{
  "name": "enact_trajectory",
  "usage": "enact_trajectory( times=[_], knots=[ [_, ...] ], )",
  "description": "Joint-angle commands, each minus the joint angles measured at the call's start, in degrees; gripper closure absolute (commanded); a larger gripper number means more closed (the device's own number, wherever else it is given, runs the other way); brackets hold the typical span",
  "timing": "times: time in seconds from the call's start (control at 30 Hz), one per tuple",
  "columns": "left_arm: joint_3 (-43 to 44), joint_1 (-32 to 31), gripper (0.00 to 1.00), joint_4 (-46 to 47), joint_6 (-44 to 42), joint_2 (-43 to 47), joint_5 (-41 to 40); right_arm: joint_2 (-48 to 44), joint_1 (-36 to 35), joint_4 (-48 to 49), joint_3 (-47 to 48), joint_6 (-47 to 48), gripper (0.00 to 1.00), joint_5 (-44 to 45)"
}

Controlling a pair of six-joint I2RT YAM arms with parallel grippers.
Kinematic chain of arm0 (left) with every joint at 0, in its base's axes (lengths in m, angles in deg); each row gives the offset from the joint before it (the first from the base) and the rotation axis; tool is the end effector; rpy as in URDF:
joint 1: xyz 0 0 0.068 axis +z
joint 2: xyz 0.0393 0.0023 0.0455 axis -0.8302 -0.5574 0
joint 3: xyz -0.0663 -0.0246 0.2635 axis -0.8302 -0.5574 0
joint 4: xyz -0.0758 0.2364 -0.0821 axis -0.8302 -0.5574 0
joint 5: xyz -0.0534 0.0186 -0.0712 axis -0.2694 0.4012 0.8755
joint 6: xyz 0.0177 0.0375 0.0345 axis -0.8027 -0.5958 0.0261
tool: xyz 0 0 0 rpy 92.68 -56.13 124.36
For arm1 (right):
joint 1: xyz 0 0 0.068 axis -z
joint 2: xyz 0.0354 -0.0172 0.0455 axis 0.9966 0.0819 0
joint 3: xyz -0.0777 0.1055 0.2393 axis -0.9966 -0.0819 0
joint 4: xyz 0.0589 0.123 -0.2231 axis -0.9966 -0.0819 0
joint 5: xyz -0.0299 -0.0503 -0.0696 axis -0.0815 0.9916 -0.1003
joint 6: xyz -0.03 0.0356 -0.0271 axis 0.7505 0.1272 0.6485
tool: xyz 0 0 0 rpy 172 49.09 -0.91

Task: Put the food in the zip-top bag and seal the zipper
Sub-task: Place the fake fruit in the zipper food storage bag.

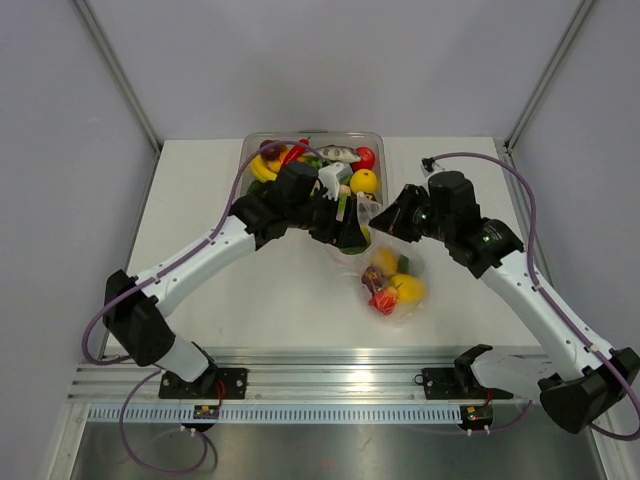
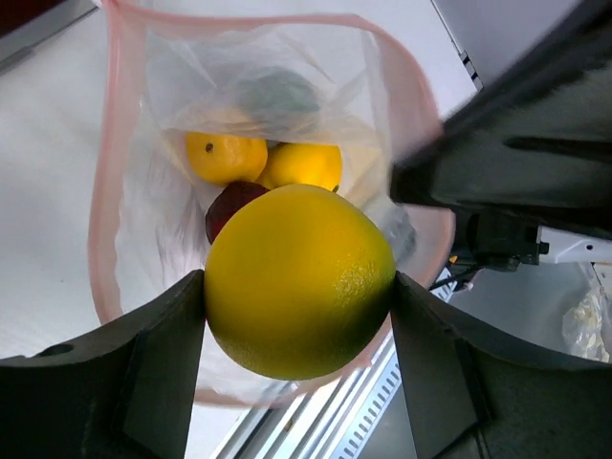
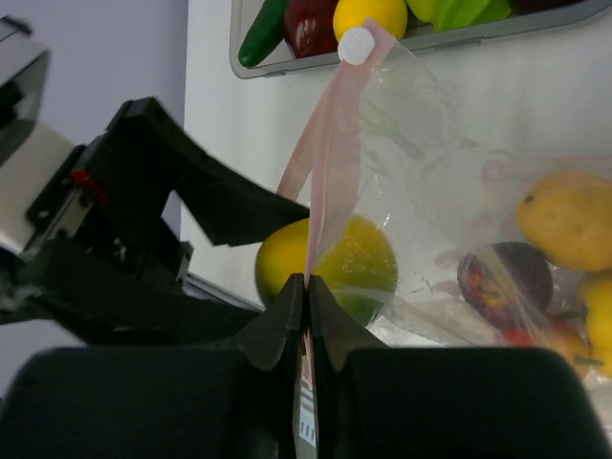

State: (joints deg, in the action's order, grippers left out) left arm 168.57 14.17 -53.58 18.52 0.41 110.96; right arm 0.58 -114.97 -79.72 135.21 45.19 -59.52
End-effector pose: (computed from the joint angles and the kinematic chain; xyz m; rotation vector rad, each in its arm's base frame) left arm 0.2416 -0.2367 0.3497 0.6273 2.2679 -1.0677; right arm 0.2120 0.1279 0.3734 0.1641 2.2171 0.9383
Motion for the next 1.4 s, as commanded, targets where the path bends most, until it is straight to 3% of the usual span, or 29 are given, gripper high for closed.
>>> enact_trajectory(
  times=[0.0, 0.07, 0.13, 0.37, 0.47, 0.57, 0.63, 0.73, 0.83, 0.93, 1.03, 1.17, 1.23, 1.37],
  knots=[
    [1.79, -0.76, 0.19, 3.9, 1.37, -3.91, 0.21, -4.42, 0.14, 0.39, -1.57, -1.49, 0.9, -1.14],
    [2.85, -1.11, 0.07, 3.98, 1.54, -5.23, 2.9, -6.44, 0.05, 0.21, -2.72, -2.11, 0.9, -1.23],
    [3.64, -1.64, 0.01, 4.77, 1.19, -4.54, 4.59, -7.5, 0.05, -0.84, -3.78, -2.29, 0.89, -0.35],
    [6.55, -1.99, 0.01, 1.87, -6.27, 3.19, -0.13, -10.76, 0.05, -4.97, -5.1, -0.8, 0.89, 2.28],
    [4.44, -1.2, 0.09, 3.89, -8.91, 8.2, -8.89, -11.64, 0.05, -7.6, -4.66, 0.52, 0.89, 3.25],
    [3.12, 6.14, 0.21, 4.25, -6.56, 9.45, -13.67, -12.08, 0.05, -9.53, -3.78, 1.57, 0.89, 3.69],
    [3.47, 10.56, 0.22, 4.07, -2.43, 7.6, -14.38, -12.34, 0.05, -9.98, -3.34, 1.75, 0.89, 3.78],
    [8.11, 17.07, 0.08, -0.22, -1.0, 1.48, -23.3, -12.69, 0.05, -10.16, -3.43, 1.84, 0.89, 3.87],
    [16.89, 19.89, 0.05, -6.29, -3.2, -6.77, -32.27, -12.61, 0.14, -10.33, -3.6, 2.02, 0.89, 3.96],
    [21.47, 20.59, 0.05, -5.17, -4.52, -11.55, -37.14, -12.25, 0.05, -10.77, -3.25, 2.72, 0.89, 4.22],
    [25.51, 22.79, 0.05, -2.7, -4.52, -17.96, -37.76, -11.38, 0.05, -10.95, -2.9, 3.51, 0.88, 4.4],
    [44.0, 25.42, 0.04, -8.91, -6.01, -33.05, -37.76, -10.23, 0.05, -11.48, -2.11, 3.95, 0.87, 4.84],
    [48.8, 25.96, 0.02, -9.29, -6.72, -37.3, -38.03, -10.06, 0.05, -10.78, -2.11, 3.34, 0.87, 4.31],
    [49.44, 27.62, 0.01, -3.68, -7.34, -41.88, -38.12, -8.75, 0.05, -7.79, -2.11, 2.37, 0.87, 0.8]
  ],
)
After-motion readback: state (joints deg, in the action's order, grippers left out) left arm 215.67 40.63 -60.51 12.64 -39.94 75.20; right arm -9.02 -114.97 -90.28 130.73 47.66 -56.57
